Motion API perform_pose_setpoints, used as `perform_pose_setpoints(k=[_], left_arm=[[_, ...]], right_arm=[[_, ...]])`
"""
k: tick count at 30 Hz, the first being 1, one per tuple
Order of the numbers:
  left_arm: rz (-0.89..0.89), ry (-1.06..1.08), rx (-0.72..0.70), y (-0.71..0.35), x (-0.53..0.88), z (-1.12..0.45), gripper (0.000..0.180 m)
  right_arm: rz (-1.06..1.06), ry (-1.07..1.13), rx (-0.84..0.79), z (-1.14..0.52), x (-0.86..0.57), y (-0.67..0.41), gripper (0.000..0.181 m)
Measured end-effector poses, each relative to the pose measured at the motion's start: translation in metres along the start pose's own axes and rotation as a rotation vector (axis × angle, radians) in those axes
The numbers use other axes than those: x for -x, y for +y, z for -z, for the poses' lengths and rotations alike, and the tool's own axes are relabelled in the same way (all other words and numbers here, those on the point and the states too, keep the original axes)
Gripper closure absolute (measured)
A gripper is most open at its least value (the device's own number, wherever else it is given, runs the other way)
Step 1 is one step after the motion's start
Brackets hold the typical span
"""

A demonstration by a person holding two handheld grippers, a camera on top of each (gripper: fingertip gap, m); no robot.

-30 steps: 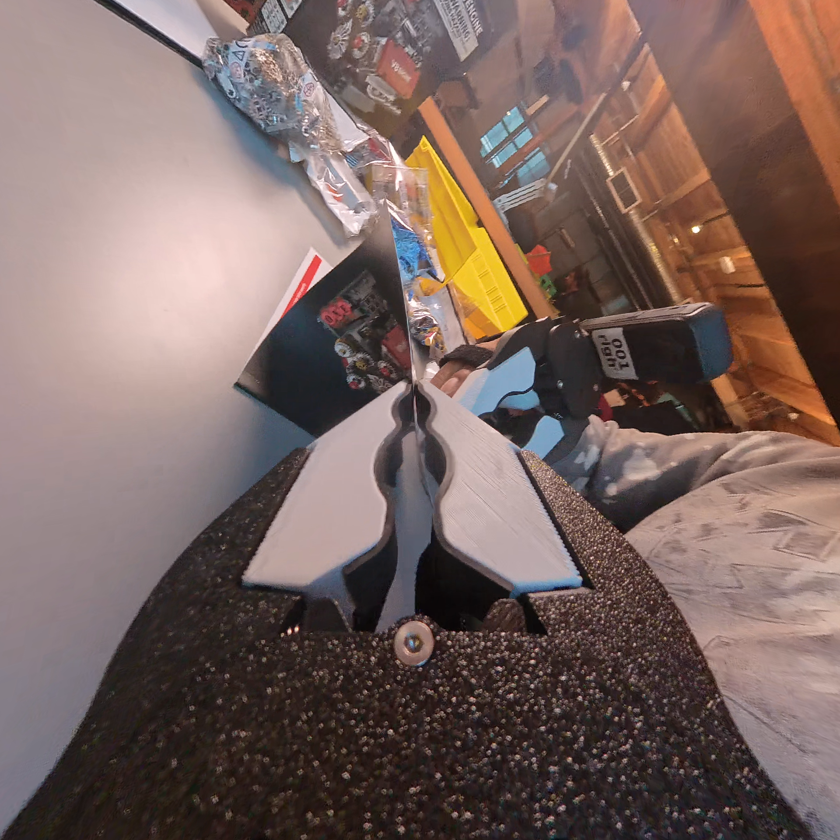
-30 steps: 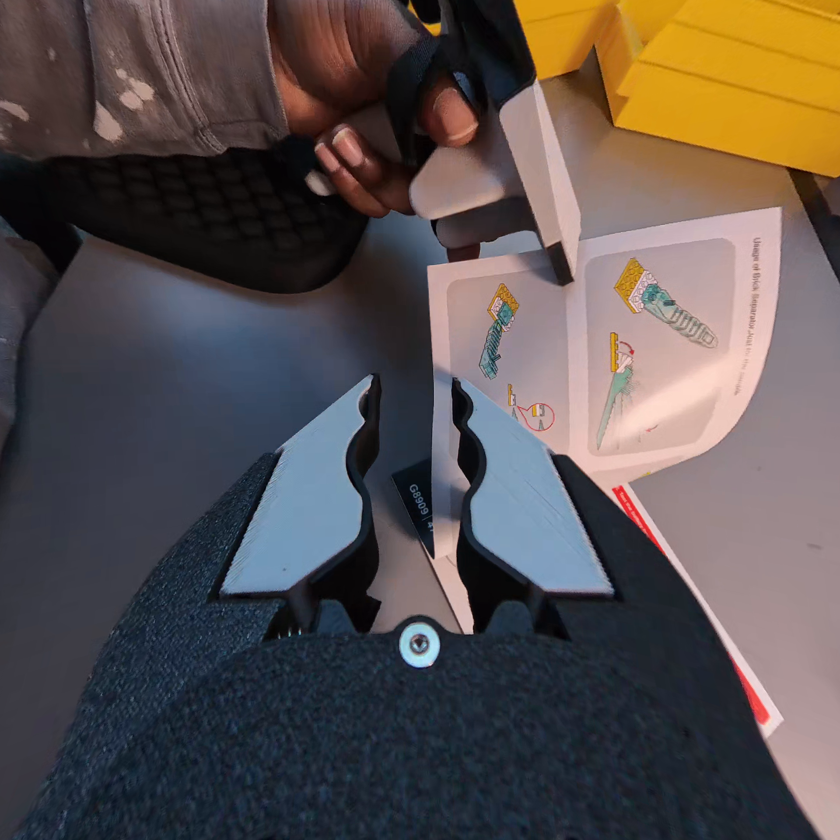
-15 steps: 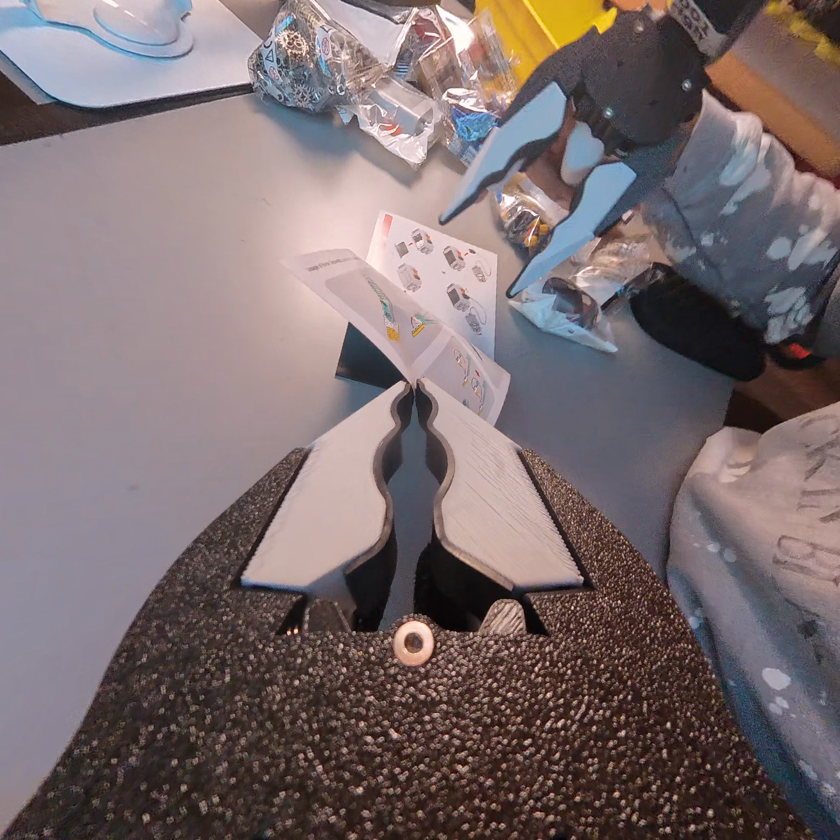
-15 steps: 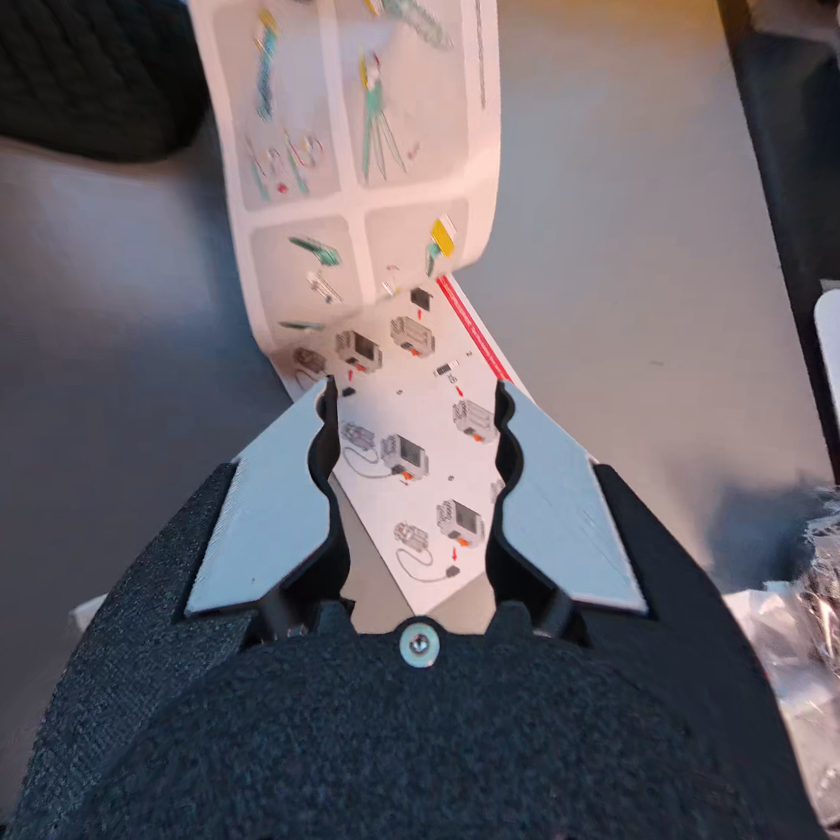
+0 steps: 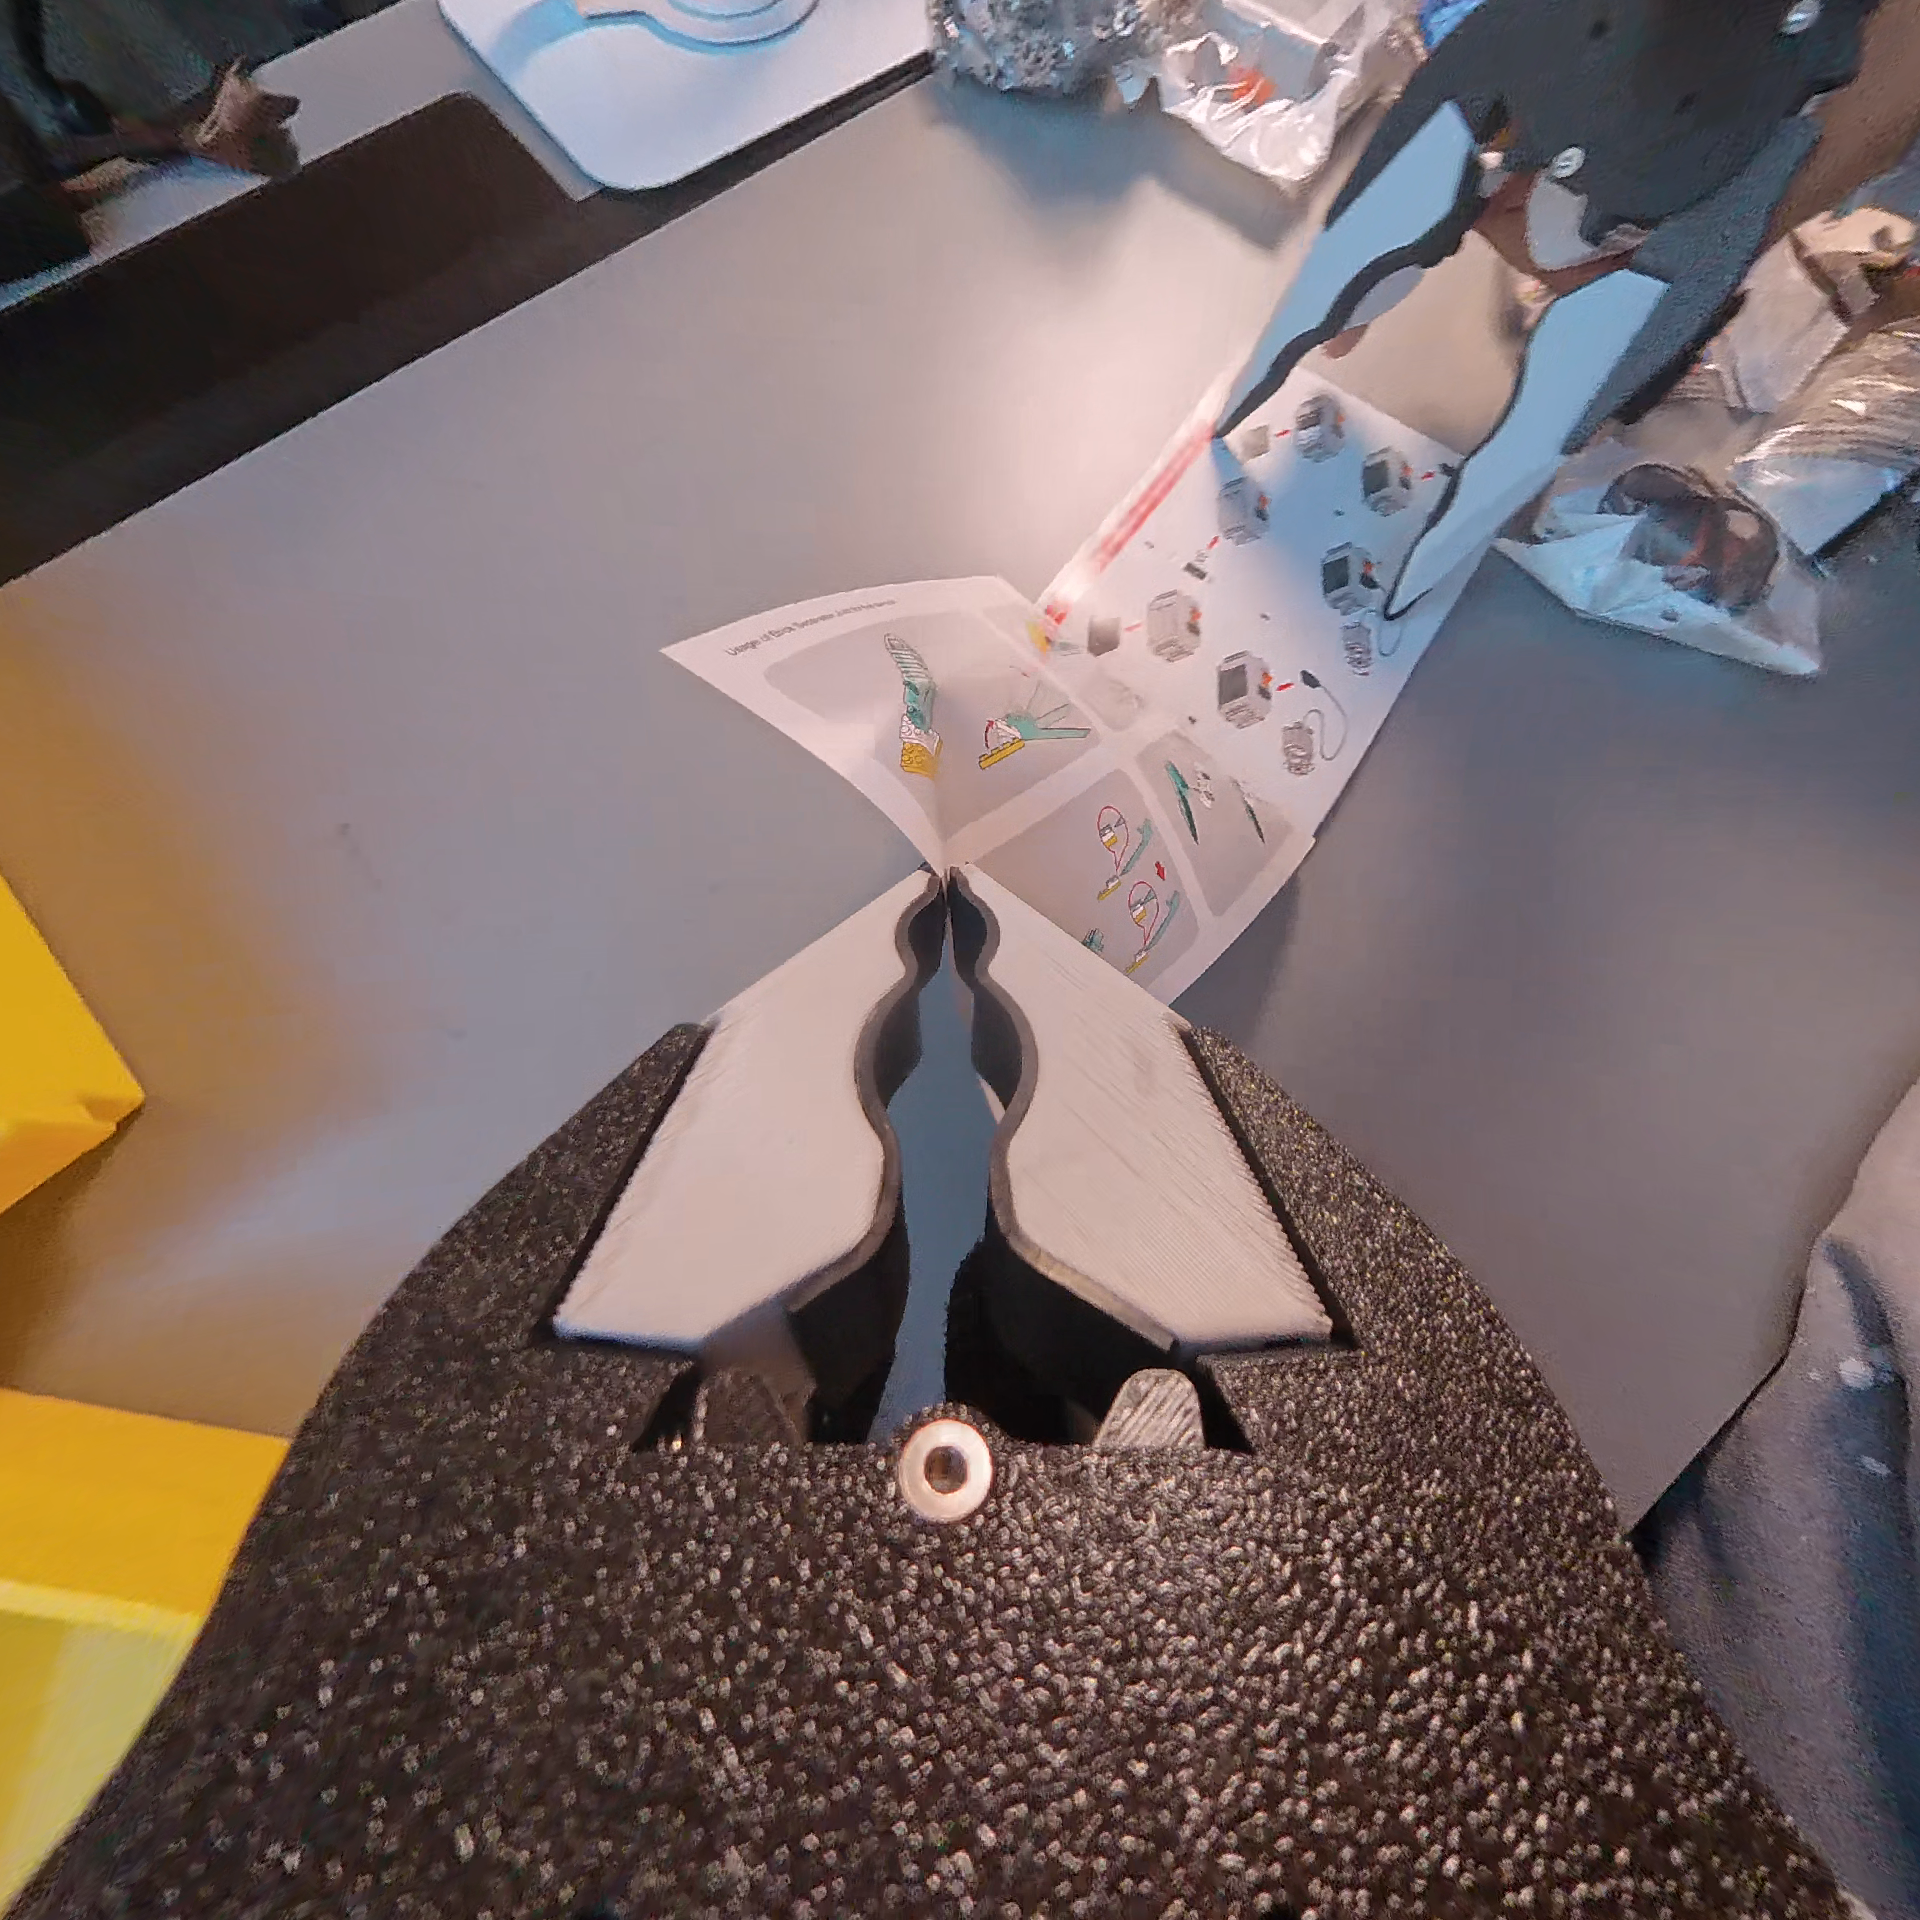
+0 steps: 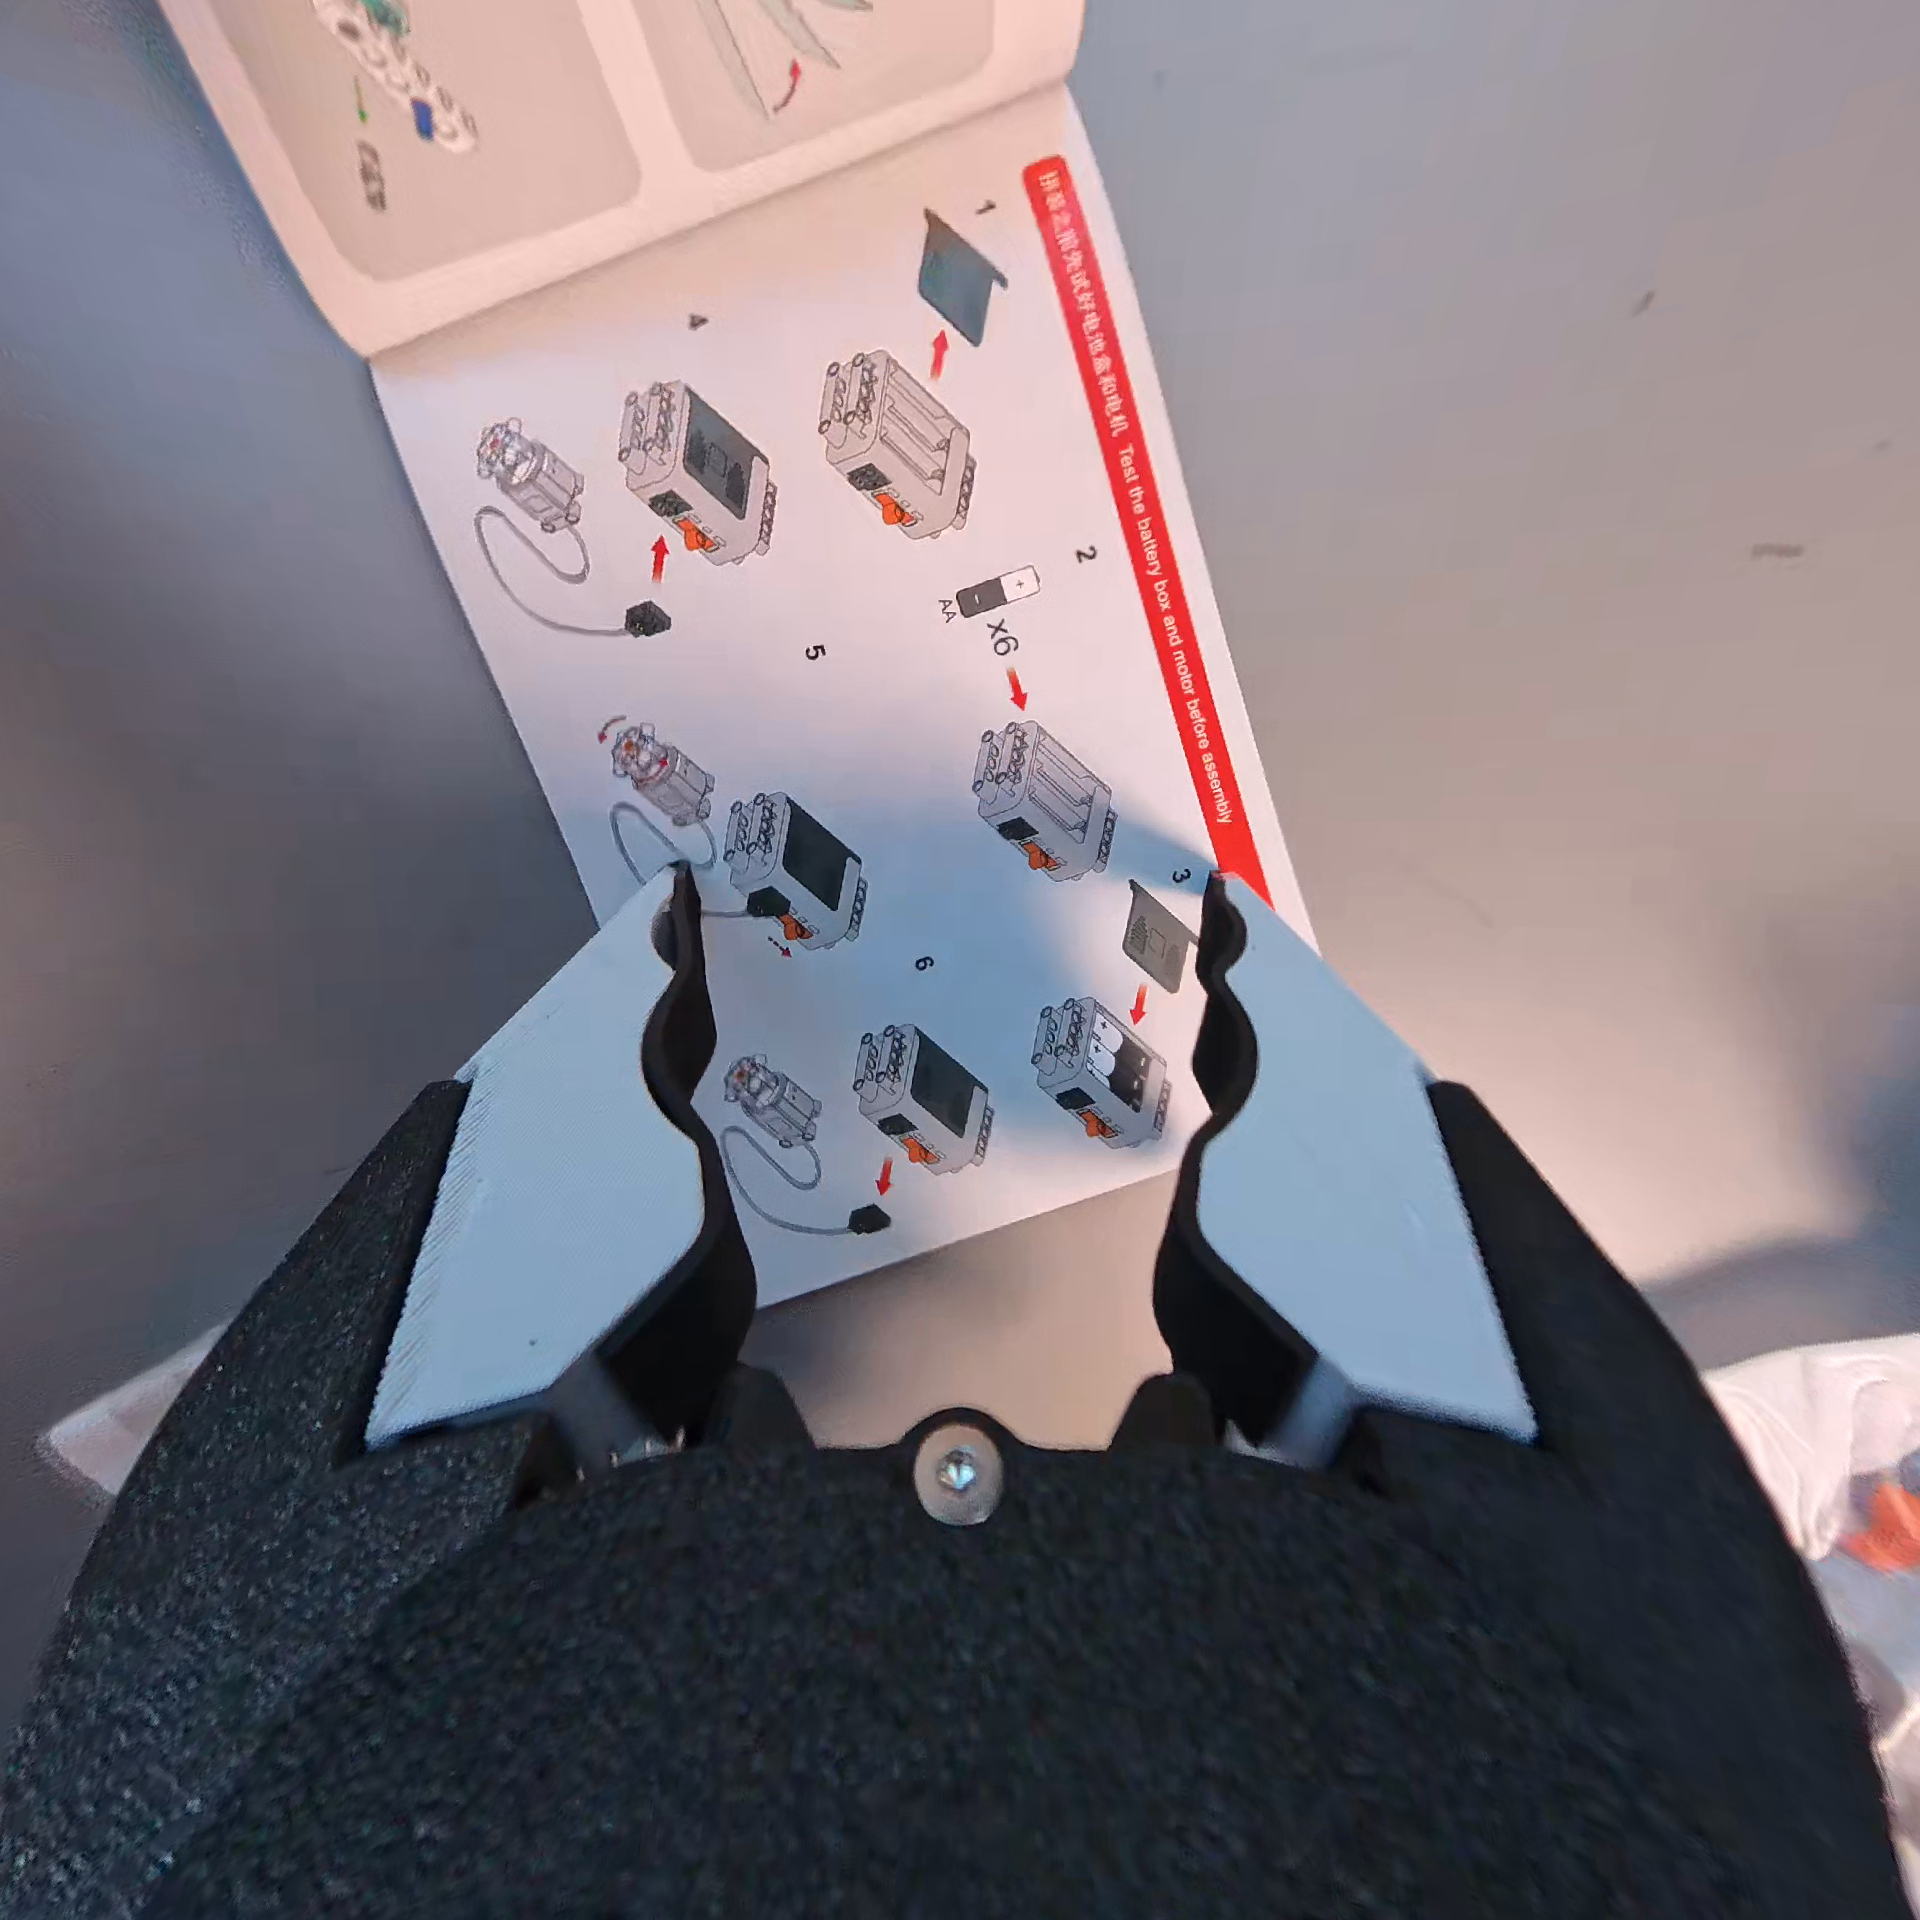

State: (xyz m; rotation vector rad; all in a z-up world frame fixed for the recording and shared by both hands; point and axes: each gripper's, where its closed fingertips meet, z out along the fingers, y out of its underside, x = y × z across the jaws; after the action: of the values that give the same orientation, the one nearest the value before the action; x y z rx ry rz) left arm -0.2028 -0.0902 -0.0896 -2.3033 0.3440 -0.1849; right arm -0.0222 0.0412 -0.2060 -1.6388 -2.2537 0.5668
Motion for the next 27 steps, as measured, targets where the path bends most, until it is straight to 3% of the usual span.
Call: perform_pose_setpoints(k=[11,22,27], left_arm=[[0.078,-0.021,0.048,0.012,0.018,-0.009,0.18],[0.102,0.021,-0.008,0.004,0.011,-0.012,0.18],[0.009,0.06,-0.088,-0.024,-0.002,-0.006,0.18]], right_arm=[[-0.046,0.025,-0.03,0.007,0.018,0.01,0.091],[-0.06,-0.005,-0.094,0.011,0.016,0.014,0.1],[-0.065,-0.03,-0.108,0.015,0.017,0.018,0.102]])
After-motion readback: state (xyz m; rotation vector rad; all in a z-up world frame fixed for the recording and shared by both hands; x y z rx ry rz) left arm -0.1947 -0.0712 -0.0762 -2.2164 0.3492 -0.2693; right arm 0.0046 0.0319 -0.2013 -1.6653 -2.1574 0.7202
